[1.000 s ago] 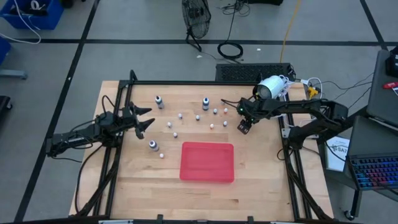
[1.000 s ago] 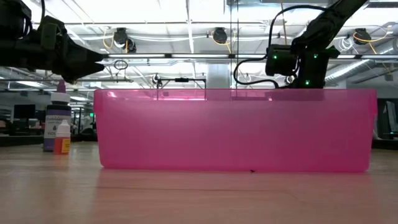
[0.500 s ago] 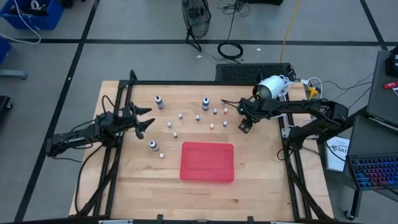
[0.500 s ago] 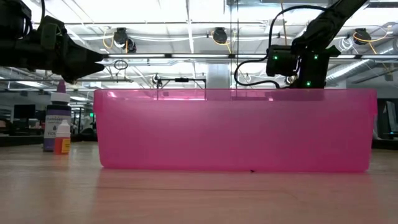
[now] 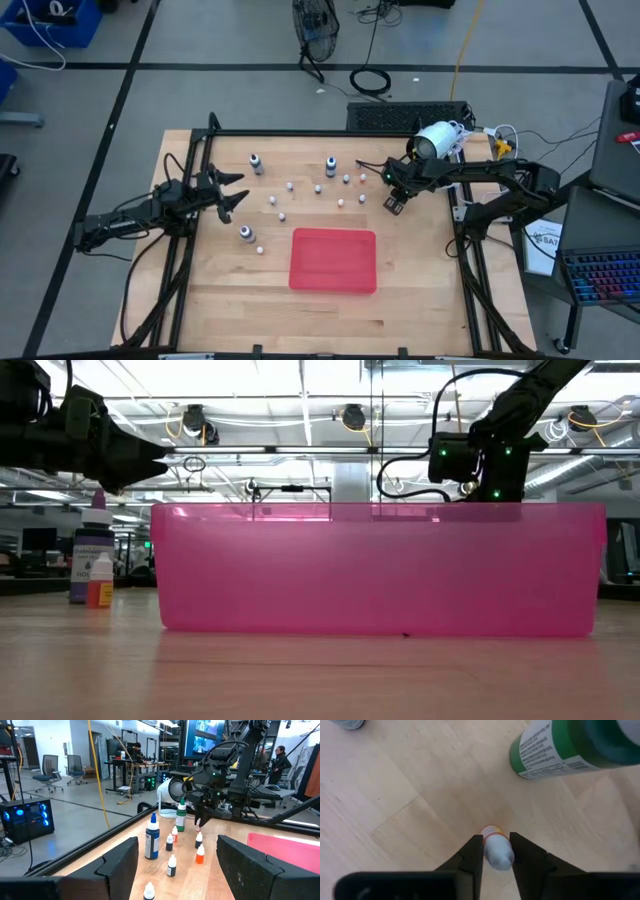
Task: Pick & Place food coloring
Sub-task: Put the small orange food coloring bottle into the red bin
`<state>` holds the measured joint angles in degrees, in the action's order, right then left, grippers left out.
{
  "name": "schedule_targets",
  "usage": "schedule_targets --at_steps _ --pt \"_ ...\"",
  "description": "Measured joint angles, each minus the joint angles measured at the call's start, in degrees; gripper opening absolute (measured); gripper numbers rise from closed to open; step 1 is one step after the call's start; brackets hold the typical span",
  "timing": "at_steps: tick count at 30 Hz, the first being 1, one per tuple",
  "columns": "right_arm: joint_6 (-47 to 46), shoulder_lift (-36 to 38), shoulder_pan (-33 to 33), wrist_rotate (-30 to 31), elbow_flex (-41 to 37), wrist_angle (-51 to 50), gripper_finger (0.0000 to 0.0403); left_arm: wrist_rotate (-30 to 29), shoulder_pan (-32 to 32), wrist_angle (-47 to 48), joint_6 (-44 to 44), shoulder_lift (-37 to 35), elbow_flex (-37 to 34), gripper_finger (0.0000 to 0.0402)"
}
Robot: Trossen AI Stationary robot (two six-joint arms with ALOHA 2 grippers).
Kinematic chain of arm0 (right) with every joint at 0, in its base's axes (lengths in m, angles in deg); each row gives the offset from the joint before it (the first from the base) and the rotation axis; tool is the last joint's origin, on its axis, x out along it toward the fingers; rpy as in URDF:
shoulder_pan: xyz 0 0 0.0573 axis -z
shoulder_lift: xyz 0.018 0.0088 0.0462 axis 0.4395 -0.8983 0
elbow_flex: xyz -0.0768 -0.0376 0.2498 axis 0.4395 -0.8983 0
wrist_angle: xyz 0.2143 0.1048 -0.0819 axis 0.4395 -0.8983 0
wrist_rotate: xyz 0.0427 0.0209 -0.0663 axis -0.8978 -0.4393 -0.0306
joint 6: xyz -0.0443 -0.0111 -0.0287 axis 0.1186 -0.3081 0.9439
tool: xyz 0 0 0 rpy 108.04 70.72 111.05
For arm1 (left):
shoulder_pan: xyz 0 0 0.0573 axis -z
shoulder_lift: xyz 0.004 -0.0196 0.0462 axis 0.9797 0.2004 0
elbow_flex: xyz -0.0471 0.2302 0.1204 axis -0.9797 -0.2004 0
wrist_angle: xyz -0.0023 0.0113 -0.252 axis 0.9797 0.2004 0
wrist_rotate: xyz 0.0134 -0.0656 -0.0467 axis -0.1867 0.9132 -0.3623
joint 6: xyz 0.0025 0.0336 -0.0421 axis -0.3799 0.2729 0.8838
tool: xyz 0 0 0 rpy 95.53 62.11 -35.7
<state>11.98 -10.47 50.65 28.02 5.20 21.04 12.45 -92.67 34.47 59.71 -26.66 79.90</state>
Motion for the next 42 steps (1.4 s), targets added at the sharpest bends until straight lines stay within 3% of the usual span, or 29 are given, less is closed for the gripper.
schedule_targets --at_steps 12,18,24,29,37,42 --pt "-4.59 8.67 -9.74 -0.13 0.27 -0.15 0.0055 0.0 0.01 0.01 -0.01 -0.01 -0.01 0.0269" --pt "-10.49 10.85 -19.62 0.18 7.58 -2.39 0.0055 0.02 0.0 0.0 -0.01 0.0 0.0 0.0269" --pt "-11.77 3.63 -30.78 5.72 20.76 -9.91 0.0055 0.02 -0.02 0.05 0.01 -0.01 -0.02 0.0269" --pt "-13.24 -4.5 -36.65 5.96 28.01 -12.43 0.0055 0.02 0.0 0.05 0.01 0.02 -0.02 0.0269" --pt "-14.99 -16.16 -40.02 -1.46 32.62 -12.5 0.0055 0.02 0.0 0.01 -0.01 0.01 0.0 0.0269" --pt "-16.43 -21.07 -41.3 -3.1 34.56 -12.67 0.0055 0.02 -0.02 0.01 -0.01 0.02 0.0 0.0269"
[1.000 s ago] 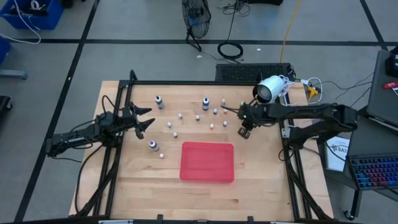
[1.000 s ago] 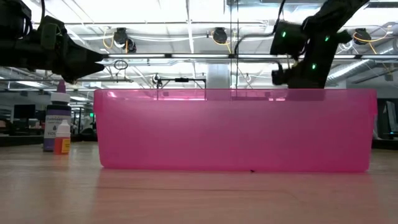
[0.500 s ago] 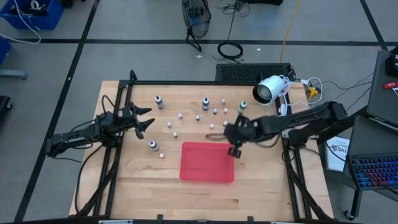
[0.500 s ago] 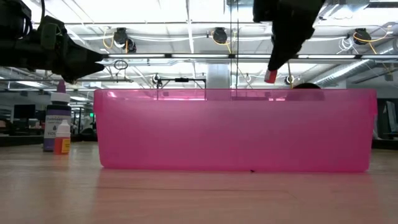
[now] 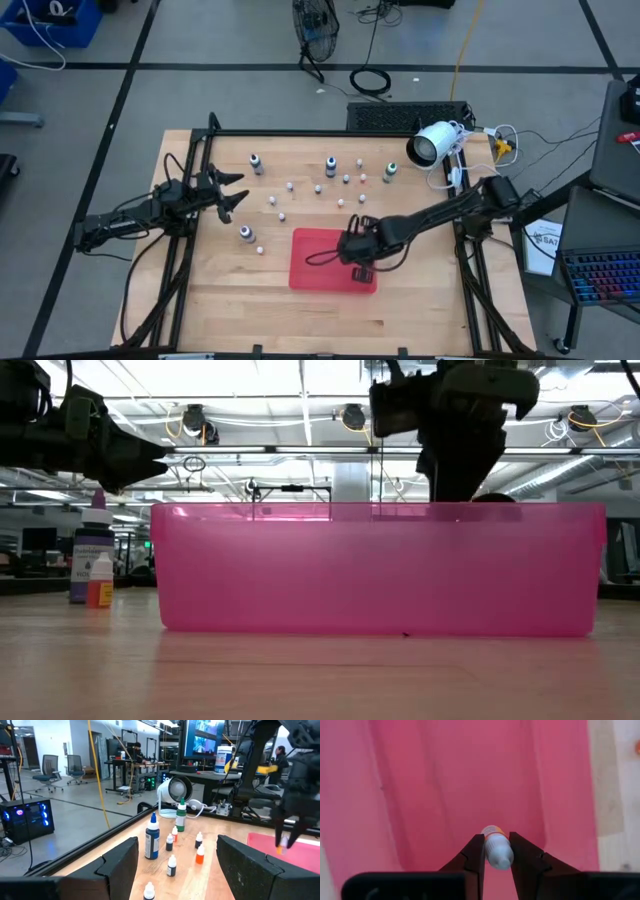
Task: Pick & Place food coloring
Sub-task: Put the small orange food coloring bottle into the red bin
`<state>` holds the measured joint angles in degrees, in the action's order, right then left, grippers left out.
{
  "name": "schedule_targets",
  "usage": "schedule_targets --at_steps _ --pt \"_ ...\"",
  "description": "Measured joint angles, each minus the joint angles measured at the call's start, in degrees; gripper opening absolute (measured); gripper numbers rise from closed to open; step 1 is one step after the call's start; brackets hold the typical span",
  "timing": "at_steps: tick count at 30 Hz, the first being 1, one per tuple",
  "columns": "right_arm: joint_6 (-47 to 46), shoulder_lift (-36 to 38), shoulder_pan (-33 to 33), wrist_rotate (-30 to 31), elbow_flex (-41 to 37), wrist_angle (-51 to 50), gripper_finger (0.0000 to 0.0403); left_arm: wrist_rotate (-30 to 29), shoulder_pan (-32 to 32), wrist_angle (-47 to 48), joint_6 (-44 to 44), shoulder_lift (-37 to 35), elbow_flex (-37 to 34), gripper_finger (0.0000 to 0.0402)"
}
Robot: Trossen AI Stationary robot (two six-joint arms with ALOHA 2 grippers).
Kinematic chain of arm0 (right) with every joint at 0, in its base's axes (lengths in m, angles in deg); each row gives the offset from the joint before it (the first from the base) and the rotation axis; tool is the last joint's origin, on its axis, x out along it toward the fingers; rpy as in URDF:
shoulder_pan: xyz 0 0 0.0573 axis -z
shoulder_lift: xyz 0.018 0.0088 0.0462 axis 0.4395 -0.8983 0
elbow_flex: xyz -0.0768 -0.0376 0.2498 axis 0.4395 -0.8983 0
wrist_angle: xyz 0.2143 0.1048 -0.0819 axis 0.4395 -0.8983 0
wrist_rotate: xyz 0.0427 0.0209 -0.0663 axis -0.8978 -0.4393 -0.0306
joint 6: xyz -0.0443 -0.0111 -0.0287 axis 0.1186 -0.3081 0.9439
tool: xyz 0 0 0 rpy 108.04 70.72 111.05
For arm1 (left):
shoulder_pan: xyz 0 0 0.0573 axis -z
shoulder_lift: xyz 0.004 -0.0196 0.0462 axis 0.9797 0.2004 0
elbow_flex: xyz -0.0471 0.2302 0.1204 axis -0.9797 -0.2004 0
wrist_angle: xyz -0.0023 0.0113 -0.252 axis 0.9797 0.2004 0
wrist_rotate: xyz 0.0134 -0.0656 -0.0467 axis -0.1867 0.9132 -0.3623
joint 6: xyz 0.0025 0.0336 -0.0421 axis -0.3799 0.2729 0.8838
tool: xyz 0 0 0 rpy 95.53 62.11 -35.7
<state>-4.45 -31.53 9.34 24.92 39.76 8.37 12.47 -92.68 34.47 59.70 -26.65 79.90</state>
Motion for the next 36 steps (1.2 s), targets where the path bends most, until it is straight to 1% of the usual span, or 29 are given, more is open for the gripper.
schedule_targets --at_steps 7,16,25,31,33,36 --pt "1.84 -5.51 -1.06 -0.04 7.25 0.16 0.0055 0.0 0.0 0.0 0.0 0.0 0.0 0.0269" --pt "10.01 -13.99 0.85 0.16 15.28 0.86 0.0055 0.02 0.0 0.0 0.0 0.0 0.0 0.0269" --pt "11.61 -17.46 1.52 0.07 15.64 1.54 0.0055 0.02 0.0 0.0 0.0 -0.02 -0.02 0.0269" --pt "12.04 -17.62 1.52 0.06 15.26 2.36 0.0056 0.02 0.02 0.0 0.0 0.0 0.0 0.0269" --pt "12.04 -17.62 1.52 0.02 15.21 2.19 0.0072 0.02 0.0 0.0 0.0 0.0 0.0 0.0269" --pt "12.04 -17.59 1.28 0.02 15.21 2.08 0.0111 0.02 0.01 0.0 0.01 -0.01 -0.01 0.0269"
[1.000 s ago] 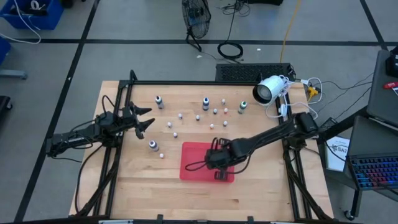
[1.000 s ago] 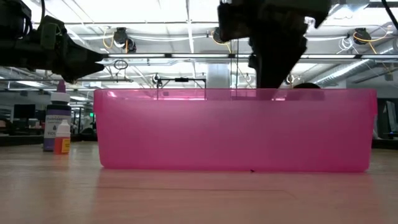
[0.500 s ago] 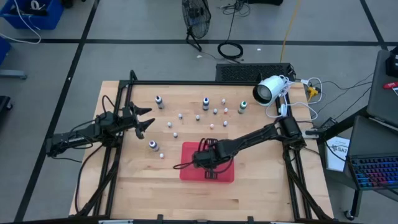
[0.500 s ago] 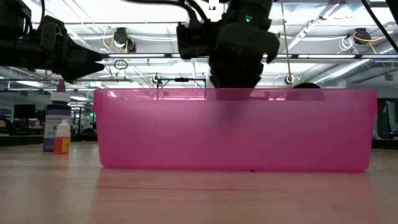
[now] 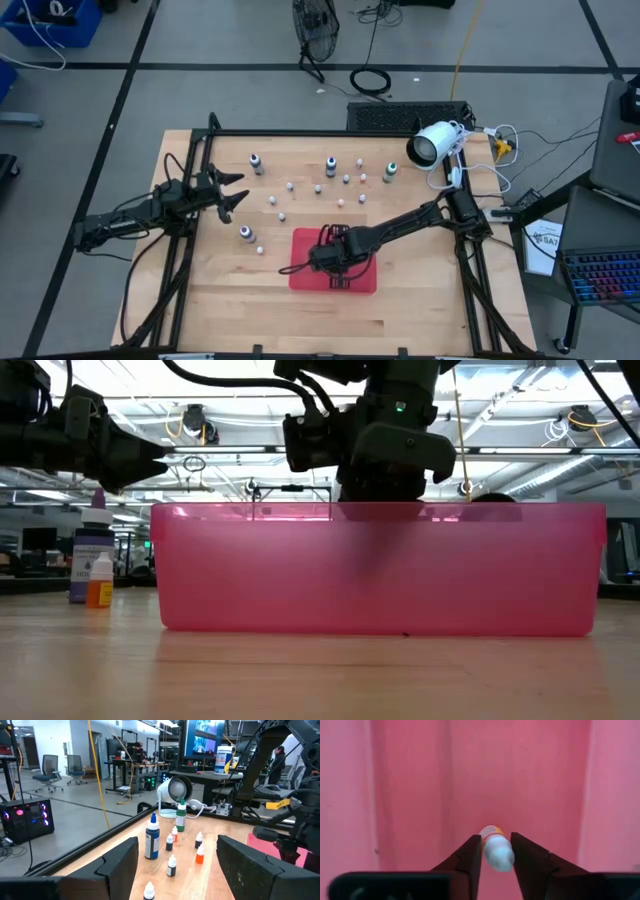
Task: Pick & Place food coloring
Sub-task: Put the small orange food coloring bottle into the red bin, then put the small violet food coloring bottle into the red bin
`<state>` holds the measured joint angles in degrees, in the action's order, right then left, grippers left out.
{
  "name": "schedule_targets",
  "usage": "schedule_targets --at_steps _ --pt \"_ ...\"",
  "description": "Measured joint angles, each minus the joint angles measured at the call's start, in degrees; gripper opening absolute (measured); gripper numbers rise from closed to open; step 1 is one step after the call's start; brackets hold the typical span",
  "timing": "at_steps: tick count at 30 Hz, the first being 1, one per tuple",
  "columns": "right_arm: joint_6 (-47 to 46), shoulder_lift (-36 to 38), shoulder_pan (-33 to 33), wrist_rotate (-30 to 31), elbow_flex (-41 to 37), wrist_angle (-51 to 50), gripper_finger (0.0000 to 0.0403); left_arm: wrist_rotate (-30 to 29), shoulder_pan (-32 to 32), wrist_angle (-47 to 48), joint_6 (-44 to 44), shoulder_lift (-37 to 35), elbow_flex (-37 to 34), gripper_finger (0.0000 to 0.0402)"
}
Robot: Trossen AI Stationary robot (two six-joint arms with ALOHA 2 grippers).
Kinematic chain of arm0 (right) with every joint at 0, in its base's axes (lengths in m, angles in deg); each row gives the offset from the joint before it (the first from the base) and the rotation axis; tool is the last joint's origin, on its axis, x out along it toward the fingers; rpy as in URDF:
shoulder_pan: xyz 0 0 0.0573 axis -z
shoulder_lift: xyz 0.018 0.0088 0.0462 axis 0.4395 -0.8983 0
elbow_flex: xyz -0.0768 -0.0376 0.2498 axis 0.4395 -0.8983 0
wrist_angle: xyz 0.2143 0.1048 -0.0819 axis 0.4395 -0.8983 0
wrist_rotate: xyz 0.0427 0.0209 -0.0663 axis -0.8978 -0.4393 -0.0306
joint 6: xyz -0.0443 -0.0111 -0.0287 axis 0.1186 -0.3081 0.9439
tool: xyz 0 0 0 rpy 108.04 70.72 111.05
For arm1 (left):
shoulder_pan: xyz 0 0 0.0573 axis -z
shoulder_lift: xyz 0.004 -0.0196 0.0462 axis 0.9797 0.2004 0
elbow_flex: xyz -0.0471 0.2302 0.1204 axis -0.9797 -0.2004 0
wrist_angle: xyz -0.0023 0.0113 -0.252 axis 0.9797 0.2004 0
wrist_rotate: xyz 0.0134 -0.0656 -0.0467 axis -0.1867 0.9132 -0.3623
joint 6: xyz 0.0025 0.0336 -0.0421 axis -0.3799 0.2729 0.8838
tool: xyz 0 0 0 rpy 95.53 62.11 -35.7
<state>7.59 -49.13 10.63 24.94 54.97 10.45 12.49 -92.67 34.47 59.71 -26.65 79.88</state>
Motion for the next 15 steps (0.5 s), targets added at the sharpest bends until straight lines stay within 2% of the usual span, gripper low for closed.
schedule_targets --at_steps 6,15 --pt "0.0 0.0 -0.02 -0.02 0.0 0.07 0.0156 -0.01 0.0 0.0 -0.01 0.0 0.0 0.0269" --pt "0.01 3.44 0.58 0.04 -0.07 -1.62 0.0162 -0.02 0.01 0.0 0.0 0.01 0.01 0.0269"
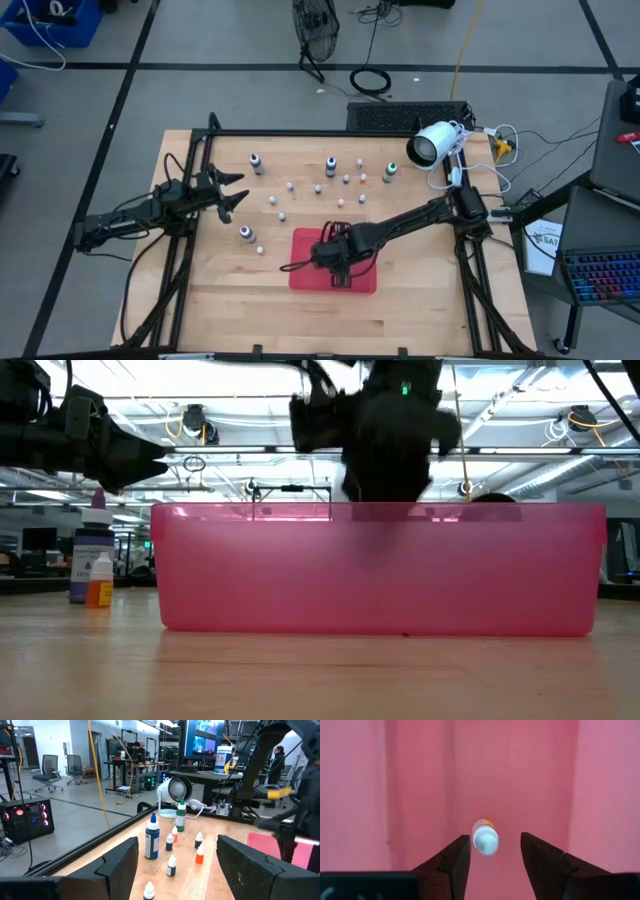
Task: Pick & Place food coloring
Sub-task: Put the small violet food coloring bottle into the red bin
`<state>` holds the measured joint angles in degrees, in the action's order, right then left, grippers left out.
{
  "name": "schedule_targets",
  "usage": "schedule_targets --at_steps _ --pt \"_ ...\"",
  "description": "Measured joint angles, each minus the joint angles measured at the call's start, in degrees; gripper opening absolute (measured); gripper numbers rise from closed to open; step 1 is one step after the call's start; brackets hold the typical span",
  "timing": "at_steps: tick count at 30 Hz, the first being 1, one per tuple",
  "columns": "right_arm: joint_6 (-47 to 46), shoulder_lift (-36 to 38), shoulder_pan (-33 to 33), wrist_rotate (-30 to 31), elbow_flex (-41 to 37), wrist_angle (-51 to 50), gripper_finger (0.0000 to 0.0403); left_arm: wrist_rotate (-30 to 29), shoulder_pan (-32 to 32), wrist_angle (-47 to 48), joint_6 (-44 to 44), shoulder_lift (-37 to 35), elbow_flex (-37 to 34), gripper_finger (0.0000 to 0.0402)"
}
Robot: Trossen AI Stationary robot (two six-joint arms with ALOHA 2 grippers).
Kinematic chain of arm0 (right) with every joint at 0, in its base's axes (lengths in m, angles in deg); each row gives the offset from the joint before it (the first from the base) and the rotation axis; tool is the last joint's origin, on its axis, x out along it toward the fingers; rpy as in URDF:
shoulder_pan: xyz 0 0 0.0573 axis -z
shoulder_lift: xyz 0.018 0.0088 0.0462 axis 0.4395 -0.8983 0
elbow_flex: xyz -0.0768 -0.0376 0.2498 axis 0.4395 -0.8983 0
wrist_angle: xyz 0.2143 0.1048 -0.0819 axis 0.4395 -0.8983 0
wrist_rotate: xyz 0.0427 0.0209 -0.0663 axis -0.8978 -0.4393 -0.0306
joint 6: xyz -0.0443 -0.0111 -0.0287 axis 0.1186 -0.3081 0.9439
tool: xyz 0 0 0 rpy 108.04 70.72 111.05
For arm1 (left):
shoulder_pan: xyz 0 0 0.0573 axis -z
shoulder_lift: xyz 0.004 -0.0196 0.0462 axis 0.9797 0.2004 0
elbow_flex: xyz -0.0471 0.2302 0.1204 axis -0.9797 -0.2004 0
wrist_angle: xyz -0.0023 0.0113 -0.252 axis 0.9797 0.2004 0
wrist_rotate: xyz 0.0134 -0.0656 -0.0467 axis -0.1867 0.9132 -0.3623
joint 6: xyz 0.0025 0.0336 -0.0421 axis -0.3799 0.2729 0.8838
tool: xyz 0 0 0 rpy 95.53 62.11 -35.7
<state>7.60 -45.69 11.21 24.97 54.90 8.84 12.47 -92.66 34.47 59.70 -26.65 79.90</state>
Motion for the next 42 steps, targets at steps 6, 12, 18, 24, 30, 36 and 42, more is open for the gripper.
schedule_targets --at_steps 6,12,18,24,30,36,42 --pt "2.11 7.32 1.68 2.29 0.02 -5.71 0.0161 0.0 -0.02 0.0 0.0 0.0 0.0 0.0269" --pt "7.69 15.71 3.59 14.44 0.02 -14.21 0.016 0.0 -0.01 0.0 0.0 0.0 -0.02 0.0269" --pt "6.42 21.69 7.11 20.72 -3.28 -14.66 0.0162 0.01 -0.01 0.0 0.0 0.0 -0.01 0.0269" --pt "12.16 22.22 16.42 10.77 -12.81 -10.84 0.0183 0.01 0.0 0.0 0.0 0.0 -0.02 0.0269" --pt "20.24 22.24 23.69 8.9 -18.75 -1.55 0.0205 0.0 -0.01 0.0 0.0 0.0 0.0 0.0269" --pt "21.02 22.24 27.76 4.01 -22.66 4.84 0.0225 0.0 0.0 0.0 0.0 0.0 -0.02 0.0269" --pt "21.41 22.24 29.42 3.34 -26.4 8.73 0.0233 0.0 -0.02 0.0 0.0 0.0 -0.02 0.0269"
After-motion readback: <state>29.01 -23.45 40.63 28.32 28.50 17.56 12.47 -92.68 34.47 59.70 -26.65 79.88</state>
